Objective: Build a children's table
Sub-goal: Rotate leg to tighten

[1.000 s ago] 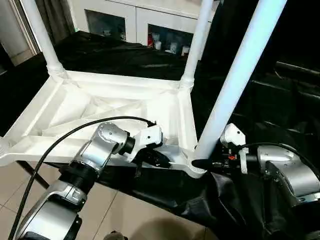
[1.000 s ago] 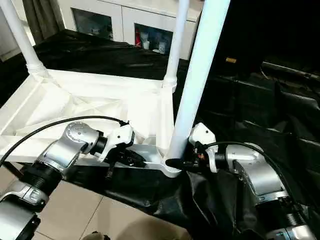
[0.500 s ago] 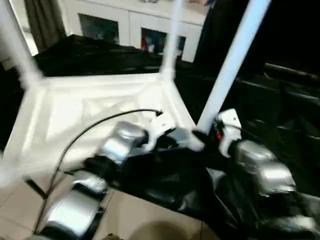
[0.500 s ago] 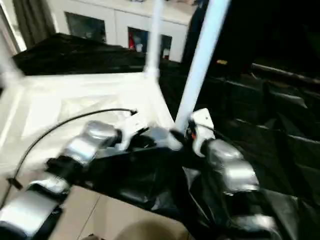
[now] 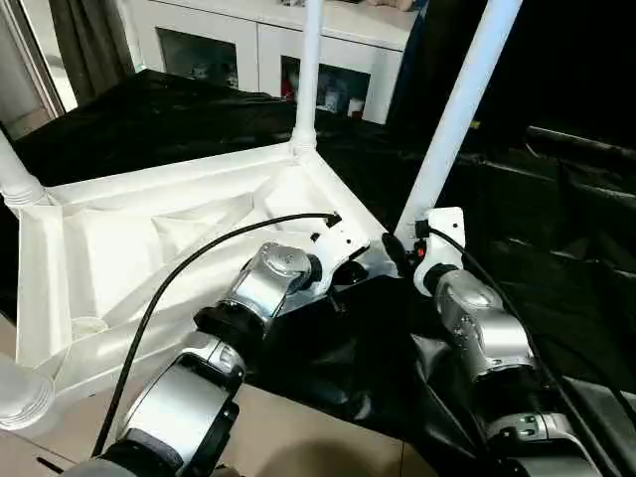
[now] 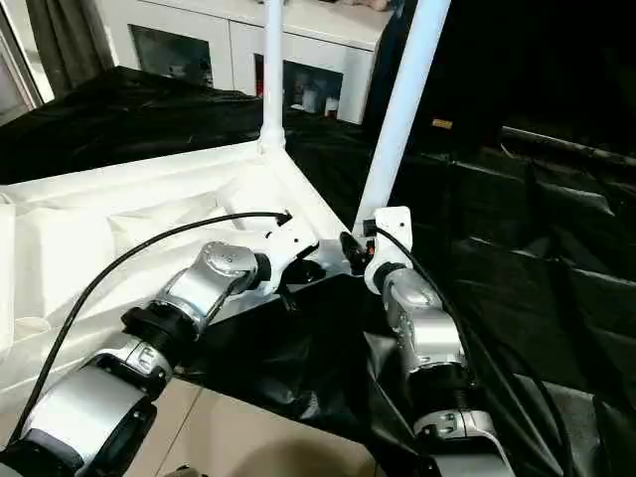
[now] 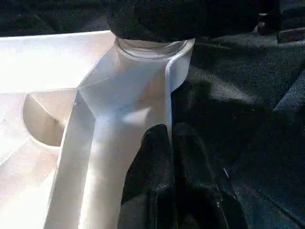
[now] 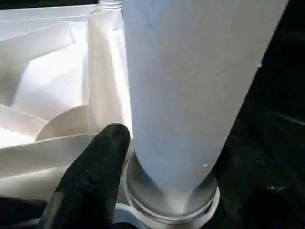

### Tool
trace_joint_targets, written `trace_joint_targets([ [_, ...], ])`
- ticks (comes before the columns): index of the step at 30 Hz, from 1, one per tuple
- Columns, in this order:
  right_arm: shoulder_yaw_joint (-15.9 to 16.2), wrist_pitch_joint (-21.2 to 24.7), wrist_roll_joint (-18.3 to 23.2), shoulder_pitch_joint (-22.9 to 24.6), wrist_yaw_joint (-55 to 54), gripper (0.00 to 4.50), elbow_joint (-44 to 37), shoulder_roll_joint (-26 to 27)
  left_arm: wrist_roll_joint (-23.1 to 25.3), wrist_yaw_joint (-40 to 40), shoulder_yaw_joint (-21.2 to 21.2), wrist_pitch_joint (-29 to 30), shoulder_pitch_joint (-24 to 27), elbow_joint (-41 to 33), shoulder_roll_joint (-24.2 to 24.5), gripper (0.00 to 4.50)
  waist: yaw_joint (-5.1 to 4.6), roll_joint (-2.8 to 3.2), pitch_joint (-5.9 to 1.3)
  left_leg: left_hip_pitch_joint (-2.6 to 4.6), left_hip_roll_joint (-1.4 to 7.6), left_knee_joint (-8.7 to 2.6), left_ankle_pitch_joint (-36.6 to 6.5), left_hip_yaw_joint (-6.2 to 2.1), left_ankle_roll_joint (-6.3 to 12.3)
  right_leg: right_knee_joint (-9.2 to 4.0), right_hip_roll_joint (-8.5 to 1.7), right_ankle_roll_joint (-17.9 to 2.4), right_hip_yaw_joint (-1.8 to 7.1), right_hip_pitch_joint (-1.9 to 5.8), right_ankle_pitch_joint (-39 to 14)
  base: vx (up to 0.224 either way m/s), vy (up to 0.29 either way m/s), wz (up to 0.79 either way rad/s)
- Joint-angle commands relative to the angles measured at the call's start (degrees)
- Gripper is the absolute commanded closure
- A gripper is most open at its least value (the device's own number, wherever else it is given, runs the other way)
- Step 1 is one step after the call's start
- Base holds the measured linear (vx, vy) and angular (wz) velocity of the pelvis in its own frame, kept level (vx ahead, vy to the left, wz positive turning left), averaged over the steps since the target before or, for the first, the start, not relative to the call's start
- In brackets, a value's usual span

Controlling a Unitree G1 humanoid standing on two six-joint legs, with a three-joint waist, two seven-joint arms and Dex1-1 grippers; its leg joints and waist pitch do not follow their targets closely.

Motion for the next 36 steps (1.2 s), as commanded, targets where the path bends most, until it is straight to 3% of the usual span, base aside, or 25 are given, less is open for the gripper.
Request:
trace_joint_targets([
  [1,5.6,1.1,2.3,0.6,13.8,1.39,-3.5,-4.1,-0.1,-4.5,-1.0,-2.4,-0.9,-0.2,1.1,4.5,0.36,-0.09,-3.0,0.5,0.96,-4.38,-18.5,-0.34,0.57,-5.82,-2.65,-7.2,1.97,2.33,-20.9,0.0,0.0,0.0],
  [4,7.2,1.1,3.0,2.2,21.2,1.39,-6.4,-8.6,-0.5,-8.1,-1.3,-3.8,-0.5,-0.6,3.0,4.5,0.57,0.01,-3.05,0.16,1.09,-4.22,-16.2,-0.18,1.79,-5.34,-2.78,-8.2,2.21,2.42,-16.6,0.0,0.0,0.0],
  [5,7.6,1.1,3.4,2.8,23.8,1.39,-7.5,-10.3,-0.7,-9.7,-1.5,-4.6,-0.3,-0.9,3.7,4.5,0.89,-0.24,-3.16,0.18,1.04,-4.0,-14.2,-0.06,2.23,-5.14,-2.69,-8.9,2.13,2.68,-14.3,0.0,0.0,0.0],
  [6,7.9,1.2,3.7,3.4,26.0,1.39,-8.5,-11.8,-0.9,-11.3,-1.7,-5.7,0.0,-1.3,4.4,4.5,1.02,-0.09,-3.15,0.38,1.08,-3.92,-13.8,0.06,2.62,-5.07,-2.7,-9.3,2.23,2.55,-13.4,0.0,0.0,0.0],
  [9,8.8,1.7,4.9,5.4,33.1,1.39,-12.1,-16.8,-2.4,-19.5,-2.9,-8.2,1.9,-4.3,7.4,4.5,1.31,0.08,-3.28,0.17,1.31,-3.75,-10.6,0.02,3.64,-4.16,-2.69,-11.9,2.21,2.89,-7.3,0.0,0.0,0.0],
  [10,9.2,2.4,5.4,6.1,35.4,1.39,-13.3,-18.3,-3.4,-22.9,-3.2,-8.9,2.8,-5.7,8.4,4.5,1.31,0.08,-3.28,0.17,1.31,-3.75,-10.6,0.02,3.64,-4.16,-2.69,-11.9,2.21,2.89,-7.3,0.0,0.0,0.0],
  [12,10.6,2.6,6.2,7.6,40.6,1.39,-15.8,-21.8,-5.2,-29.0,-3.8,-8.4,4.2,-8.8,10.4,4.5,1.36,0.15,-3.26,0.33,1.5,-3.68,-9.7,0.1,4.79,-3.58,-2.66,-13.9,2.26,2.96,-3.3,0.0,0.0,0.0],
  [16,11.7,3.0,6.8,8.6,45.0,1.39,-17.5,-24.4,-5.3,-32.6,-4.7,-8.7,5.0,-10.4,12.3,4.5,1.52,0.27,-3.32,0.59,1.6,-3.54,-9.5,0.25,5.04,-3.33,-2.68,-15.5,2.29,2.92,-1.4,0.0,0.0,0.0],
  [21,13.6,4.3,7.5,9.5,50.1,1.39,-19.7,-27.2,-6.1,-36.8,-5.3,-8.2,6.3,-13.5,14.4,4.5,1.94,0.29,-3.03,0.6,1.69,-3.77,-11.4,0.28,4.11,-3.66,-2.86,-14.9,2.32,2.9,-5.6,0.0,0.0,0.0],
  [22,13.7,4.4,7.6,9.5,50.2,1.65,-19.8,-27.2,-6.1,-36.9,-5.2,-8.0,6.3,-13.7,14.4,4.5,1.95,0.27,-3.05,0.71,1.71,-3.81,-11.9,0.31,3.85,-3.79,-2.87,-14.7,2.33,2.82,-6.5,0.0,0.0,0.0],
  [26,14.5,5.0,7.8,9.4,51.1,1.86,-20.4,-27.2,-6.4,-37.3,-5.2,-7.3,6.6,-14.8,14.4,4.5,1.97,0.07,-2.93,0.76,1.69,-3.92,-13.5,0.23,2.33,-4.18,-2.98,-13.0,2.42,2.64,-11.3,0.0,0.0,0.0],
  [32,14.4,5.3,8.0,9.4,51.7,2.41,-20.7,-27.5,-6.7,-37.3,-5.1,-6.7,6.9,-15.8,14.5,4.5,1.96,0.09,-3.12,0.62,1.61,-3.78,-11.5,0.23,2.73,-3.81,-2.8,-13.3,2.36,2.72,-8.1,0.0,0.0,0.0],
  [36,14.2,5.4,8.4,9.7,51.1,2.45,-20.4,-26.9,-6.6,-37.1,-5.0,-6.5,7.1,-16.0,14.5,4.5,1.95,0.05,-3.17,0.56,1.53,-3.68,-10.6,0.26,3.03,-3.64,-2.77,-13.5,2.34,2.82,-6.8,0.0,0.0,0.0],
])
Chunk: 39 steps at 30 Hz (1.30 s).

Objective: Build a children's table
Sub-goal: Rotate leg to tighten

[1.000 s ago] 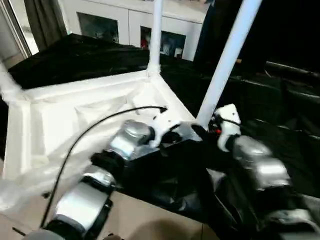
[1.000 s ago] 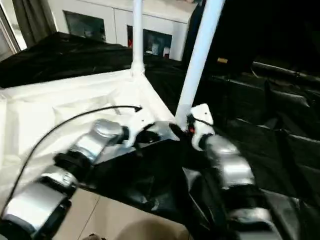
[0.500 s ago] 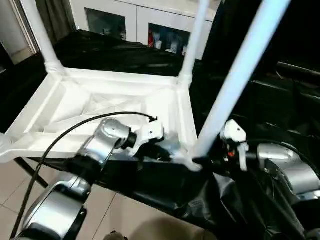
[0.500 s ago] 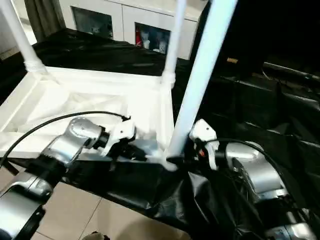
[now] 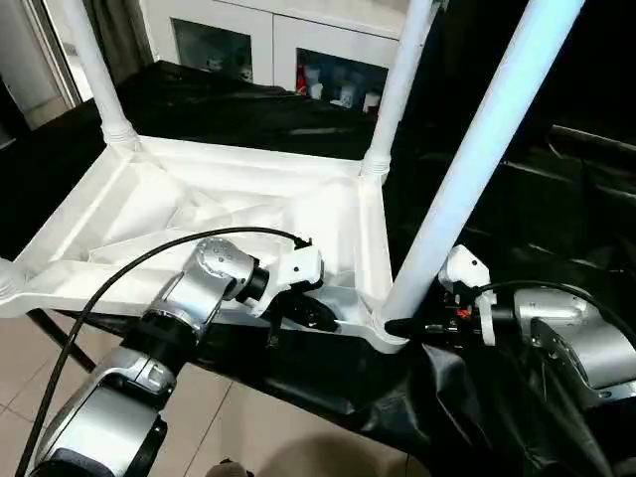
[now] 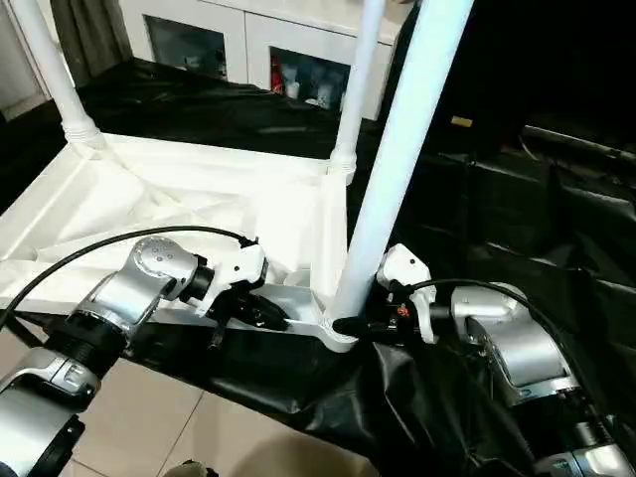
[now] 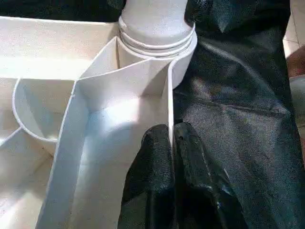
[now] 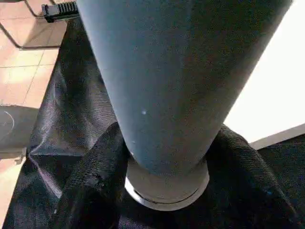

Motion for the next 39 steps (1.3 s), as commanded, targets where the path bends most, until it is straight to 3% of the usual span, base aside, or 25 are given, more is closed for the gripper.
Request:
trace_joint_targets([
  [1,0.5,0.6,1.0,0.4,0.2,2.45,-0.5,0.6,-0.6,0.3,-0.7,0.2,0.0,-1.9,-1.1,4.5,-0.04,-0.16,-3.44,0.73,1.42,-3.5,-10.8,0.06,3.01,-3.8,-2.79,-13.2,2.32,2.99,-7.1,0.0,0.0,0.0],
  [4,-1.0,-0.2,-0.5,0.4,-6.7,2.47,2.2,4.1,1.0,6.6,0.4,1.2,-1.2,0.7,-3.0,4.5,-0.09,-0.28,-3.29,0.76,1.42,-3.58,-11.6,0.07,2.6,-4.02,-2.83,-12.8,2.32,2.8,-8.9,0.0,0.0,0.0],
  [7,-2.9,0.6,-4.5,-0.5,-20.9,2.49,7.2,10.2,3.2,19.2,2.3,2.8,-4.0,6.3,-7.1,4.5,-0.64,-0.37,-2.97,0.89,1.09,-3.92,-15.7,-0.08,0.07,-5.14,-2.91,-9.9,2.14,2.45,-18.9,0.0,0.0,0.0],
  [9,-4.3,2.8,-5.9,-1.3,-29.1,2.5,9.5,14.0,3.4,25.7,3.6,4.3,-5.3,8.7,-9.7,4.5,-0.96,-0.26,-3.03,1.09,1.11,-4.06,-17.0,-0.38,-1.02,-5.34,-2.96,-8.7,2.07,2.27,-22.2,0.0,0.0,0.0],
  [10,-4.7,3.3,-6.2,-1.5,-31.2,2.51,10.0,15.0,3.4,27.2,3.9,4.8,-5.6,9.2,-10.5,4.5,-1.16,-0.42,-3.01,0.77,1.03,-4.09,-16.7,-0.44,-1.24,-5.28,-2.88,-8.3,2.07,2.44,-22.5,0.0,0.0,0.0],
  [11,-6.1,4.2,-6.3,-2.0,-36.1,2.51,11.0,17.7,3.3,29.7,4.3,5.7,-5.9,9.9,-12.1,4.5,-1.17,0.03,-3.05,0.88,1.0,-4.13,-17.0,-0.43,-1.01,-5.56,-3.01,-7.8,2.21,2.13,-22.6,0.0,0.0,0.0],
  [13,-7.5,4.8,-6.1,-2.6,-40.7,2.51,12.0,20.4,3.3,32.1,4.5,6.4,-6.3,10.5,-13.7,4.5,-1.26,-0.18,-3.16,0.97,0.99,-4.07,-17.1,-0.35,-0.9,-5.54,-2.82,-8.1,2.23,2.09,-21.0,0.0,0.0,0.0],
  [14,-10.4,4.8,-5.8,-4.1,-49.1,2.51,14.2,25.3,3.5,36.1,4.8,7.5,-6.8,11.5,-16.6,4.5,-1.22,0.19,-3.16,1.0,0.97,-4.11,-17.1,-0.37,-0.76,-5.51,-2.87,-8.3,2.29,1.93,-20.6,0.0,0.0,0.0],
  [16,-11.5,3.9,-5.5,-5.2,-52.3,2.51,15.8,27.7,3.7,37.8,4.8,7.7,-7.1,12.1,-18.4,4.5,-1.31,0.05,-3.16,0.92,0.94,-4.16,-17.0,-0.36,-1.09,-5.53,-2.8,-8.3,2.26,1.91,-20.3,0.0,0.0,0.0],
  [19,-11.3,2.3,-6.1,-6.4,-54.2,2.51,17.2,29.8,4.1,38.6,4.4,6.7,-7.3,12.9,-20.5,4.5,-1.22,0.16,-3.27,0.98,0.94,-4.22,-17.0,-0.38,-1.14,-5.57,-2.69,-7.7,2.23,2.14,-18.8,0.0,0.0,0.0],
  [20,-9.7,0.6,-7.5,-6.9,-53.9,2.51,17.4,30.6,4.2,38.3,3.9,5.1,-7.4,13.6,-21.8,4.5,-1.22,0.07,-3.29,0.94,0.94,-4.22,-16.8,-0.34,-0.91,-5.56,-2.68,-7.6,2.26,2.15,-18.2,0.0,0.0,0.0],
  [22,-9.0,-0.4,-8.2,-7.2,-53.7,2.51,17.2,30.7,4.6,37.8,3.2,4.2,-7.3,13.7,-21.8,4.5,-1.1,0.12,-3.25,0.79,0.88,-4.27,-16.4,-0.33,-0.48,-5.49,-2.64,-7.4,2.29,2.25,-17.2,0.0,0.0,0.0],
  [24,-10.5,-0.5,-6.8,-7.7,-53.4,1.96,17.1,31.2,4.4,37.5,3.3,4.3,-7.3,13.6,-21.4,4.5,-1.09,0.16,-3.21,0.82,0.92,-4.31,-16.6,-0.32,-0.26,-5.43,-2.66,-7.6,2.29,2.28,-17.0,0.0,0.0,0.0],
  [30,-11.1,-1.5,-6.6,-8.9,-50.5,1.39,17.2,29.0,4.5,35.8,3.9,3.0,-7.3,13.8,-19.8,4.5,-1.11,0.2,-3.31,0.8,0.98,-4.37,-17.3,-0.37,-0.23,-5.59,-2.77,-7.5,2.24,2.31,-18.4,0.0,0.0,0.0],
  [34,-9.6,-1.2,-4.6,-8.2,-38.8,1.39,14.1,23.8,4.4,32.5,4.1,1.6,-7.0,13.5,-17.6,4.5,-0.88,0.07,-3.45,0.57,0.97,-4.1,-15.2,-0.24,0.99,-5.26,-2.74,-8.5,2.27,2.76,-14.6,0.0,0.0,0.0],
  [39,-5.2,-0.8,-3.4,-4.3,-23.6,1.39,7.1,14.6,3.8,26.7,3.7,0.5,-6.1,12.2,-14.2,4.5,-0.35,-0.05,-3.76,0.26,0.95,-3.59,-10.5,-0.05,3.19,-4.6,-2.78,-9.6,2.3,3.32,-9.4,0.0,0.0,0.0],
])
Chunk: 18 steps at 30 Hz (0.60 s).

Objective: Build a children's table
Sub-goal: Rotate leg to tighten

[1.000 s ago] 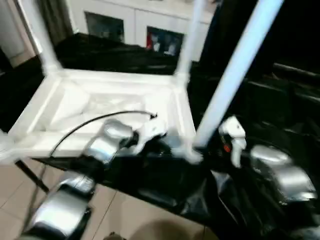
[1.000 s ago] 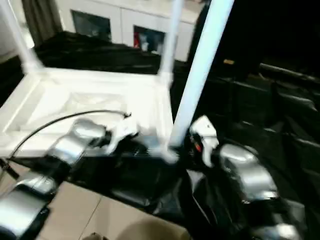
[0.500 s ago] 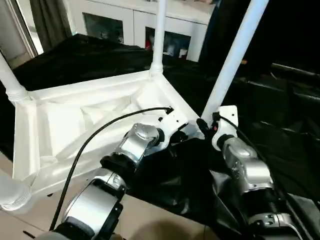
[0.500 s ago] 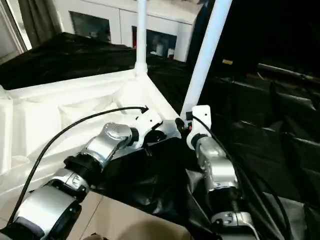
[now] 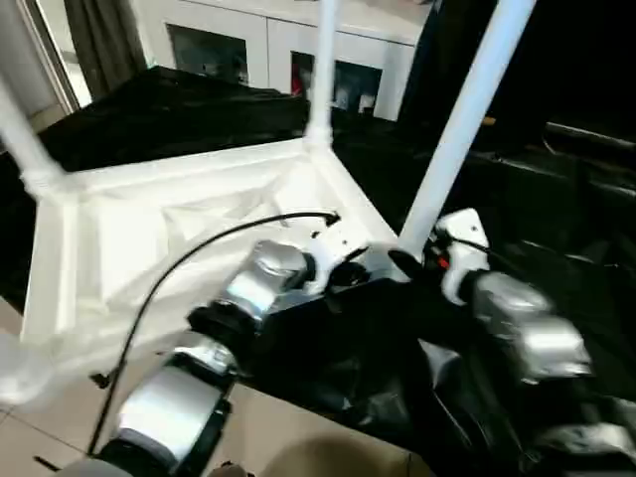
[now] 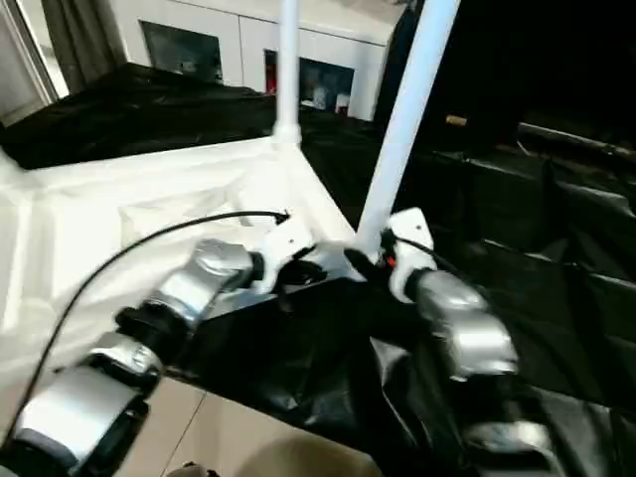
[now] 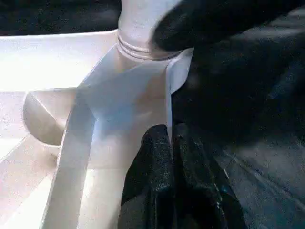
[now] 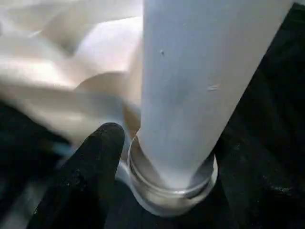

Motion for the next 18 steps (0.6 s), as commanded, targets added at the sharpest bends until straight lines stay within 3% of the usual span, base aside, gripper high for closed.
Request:
trace_joint_targets([
  [1,3.9,0.1,2.1,0.0,5.2,1.39,-3.1,1.0,-1.5,-1.3,-0.9,-1.8,0.5,-1.0,-1.3,4.5,0.19,-0.52,-3.73,0.29,1.11,-3.28,-9.8,0.05,3.58,-4.32,-2.81,-10.9,2.29,3.03,-7.8,0.0,0.0,0.0],
  [5,5.9,1.9,5.5,3.6,19.2,1.39,-9.2,-8.3,-4.9,-15.8,-1.9,-4.0,3.4,-6.8,4.2,4.5,0.35,-0.7,-3.61,0.26,1.29,-3.24,-10.0,0.06,4.82,-4.09,-2.84,-12.4,2.26,3.35,-6.9,0.0,0.0,0.0],
  [11,6.9,4.4,7.8,5.2,26.4,1.39,-12.7,-12.5,-6.4,-25.2,-3.4,-2.7,5.7,-12.1,8.6,4.5,0.21,-0.34,-3.43,0.52,1.58,-3.48,-12.1,0.06,4.0,-4.25,-2.96,-13.1,2.29,2.99,-10.1,0.0,0.0,0.0],
  [18,8.6,5.0,8.2,5.1,29.2,1.39,-13.4,-13.8,-7.7,-29.4,-3.6,-1.2,7.2,-15.8,11.2,4.5,0.61,-0.5,-3.49,0.69,1.66,-3.47,-11.8,0.17,2.98,-4.07,-2.96,-13.1,2.34,2.77,-10.1,0.0,0.0,0.0],
])
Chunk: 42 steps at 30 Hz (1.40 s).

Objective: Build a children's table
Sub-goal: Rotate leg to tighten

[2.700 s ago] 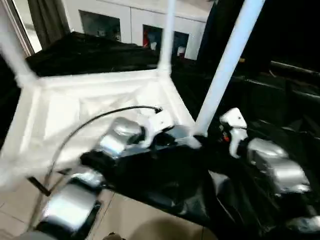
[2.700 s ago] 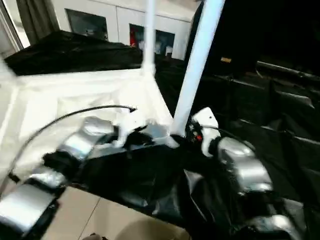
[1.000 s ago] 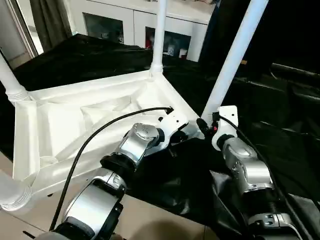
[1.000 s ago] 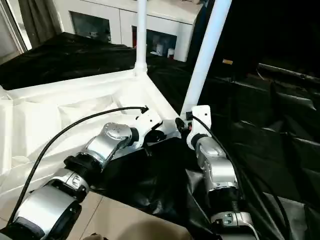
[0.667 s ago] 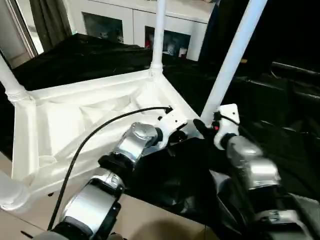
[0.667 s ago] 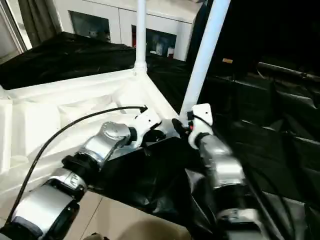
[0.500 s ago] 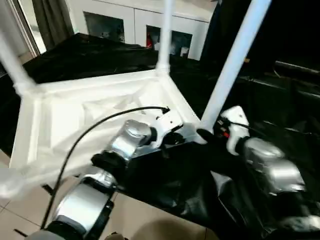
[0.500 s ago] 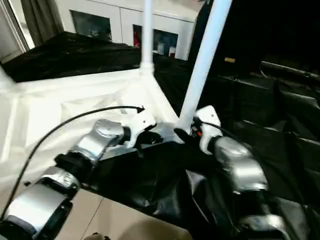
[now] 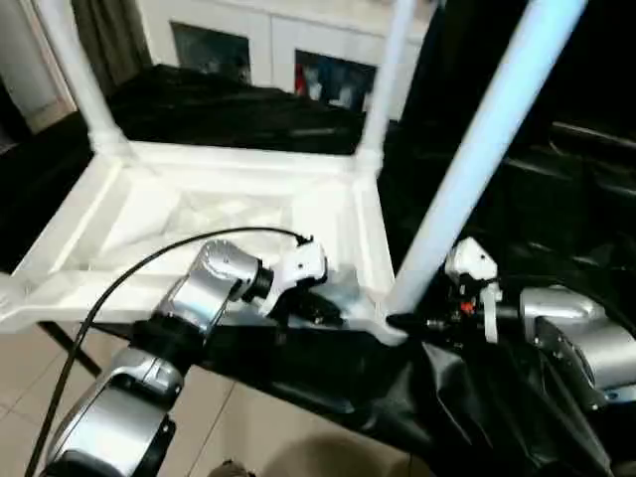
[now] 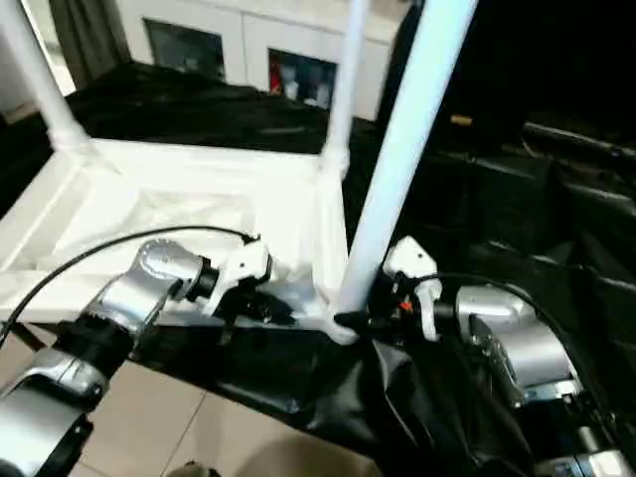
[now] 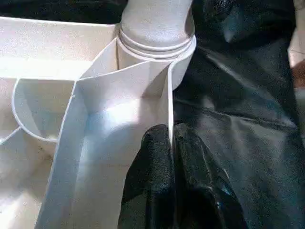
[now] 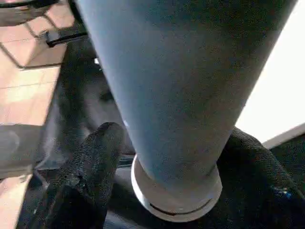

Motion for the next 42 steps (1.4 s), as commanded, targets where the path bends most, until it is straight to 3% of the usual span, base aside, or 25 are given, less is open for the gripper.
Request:
trace_joint_targets([
  [1,1.2,0.3,0.2,0.1,1.4,1.39,-1.0,-0.8,-2.0,-2.0,-0.3,0.2,-0.3,-2.7,-0.7,4.5,0.0,-0.43,-3.5,0.71,1.63,-3.53,-11.8,0.0,2.87,-4.0,-2.91,-13.1,2.29,2.79,-9.9,0.0,0.0,0.0],
  [12,2.6,0.8,-0.3,0.1,2.1,2.27,-1.0,-1.0,-2.3,-1.7,-0.3,1.5,0.5,-4.8,-0.3,4.5,0.26,-0.55,-3.55,0.62,1.44,-3.29,-10.0,0.07,3.16,-3.77,-2.83,-12.8,2.29,2.88,-8.7,0.0,0.0,0.0],
  [16,1.7,-2.3,-1.5,0.2,-0.8,2.42,1.3,1.0,-1.3,1.9,0.5,1.2,-0.2,-2.9,-1.2,4.5,0.21,-0.59,-3.52,0.62,1.36,-3.25,-10.9,0.1,2.7,-3.95,-2.84,-12.3,2.3,2.76,-10.3,0.0,0.0,0.0],
  [19,-1.0,-3.5,-1.7,-0.4,-7.9,2.49,5.1,5.3,0.1,8.8,1.9,1.2,-1.8,0.8,-3.3,4.5,0.06,-0.63,-3.45,0.65,1.2,-3.33,-11.9,0.1,2.0,-4.32,-2.78,-11.5,2.24,2.63,-13.0,0.0,0.0,0.0],
  [23,-3.3,-5.1,-4.2,-1.2,-19.1,2.53,9.6,10.5,2.2,19.0,3.3,2.7,-4.4,5.7,-6.1,4.5,-0.26,-0.65,-3.43,0.71,1.1,-3.52,-13.4,-0.15,0.11,-4.74,-2.84,-9.8,2.06,2.45,-17.5,0.0,0.0,0.0],
  [26,-4.8,-3.1,-6.6,-2.3,-32.0,2.54,13.1,17.0,2.5,31.6,5.6,7.2,-7.5,10.6,-11.2,4.5,-0.76,-0.57,-3.36,0.54,0.91,-3.53,-14.0,-0.18,-0.19,-4.78,-2.73,-9.4,2.11,2.32,-17.8,0.0,0.0,0.0],
  [30,-8.8,-2.3,-7.6,-4.9,-46.1,2.55,17.3,24.9,2.6,38.8,6.8,7.9,-9.8,14.5,-15.8,4.5,-0.89,-0.23,-3.48,0.7,0.78,-3.58,-14.5,-0.26,-0.45,-5.1,-2.74,-9.0,2.12,2.29,-18.4,0.0,0.0,0.0],
  [33,-9.7,-3.0,-7.8,-6.8,-52.1,2.55,19.5,29.7,2.6,41.1,6.7,7.6,-10.7,16.1,-19.3,4.5,-0.96,-0.05,-3.53,0.78,0.8,-3.64,-14.3,-0.26,-0.47,-5.01,-2.64,-9.2,2.17,2.24,-16.0,0.0,0.0,0.0],
  [38,-8.5,-4.2,-8.4,-7.7,-52.4,2.55,19.4,32.0,2.5,41.4,6.4,6.8,-11.4,17.3,-21.0,4.5,-0.94,0.03,-3.49,0.61,0.76,-3.77,-14.4,-0.24,0.18,-4.94,-2.51,-9.0,2.16,2.55,-13.7,0.0,0.0,0.0],
  [40,-9.5,-4.4,-8.1,-8.2,-52.2,2.55,19.4,31.7,2.6,41.1,6.5,6.1,-11.7,18.0,-20.5,4.5,-0.94,-0.07,-3.38,0.66,0.72,-3.82,-15.2,-0.21,0.35,-5.18,-2.58,-8.7,2.18,2.48,-15.2,0.0,0.0,0.0],
  [42,-10.2,-4.4,-7.8,-8.5,-51.3,2.0,19.5,30.8,2.8,40.4,6.7,5.5,-11.8,18.3,-19.7,4.5,-0.94,-0.15,-3.35,0.75,0.75,-3.87,-16.0,-0.25,0.3,-5.35,-2.62,-8.2,2.16,2.38,-17.2,0.0,0.0,0.0],
])
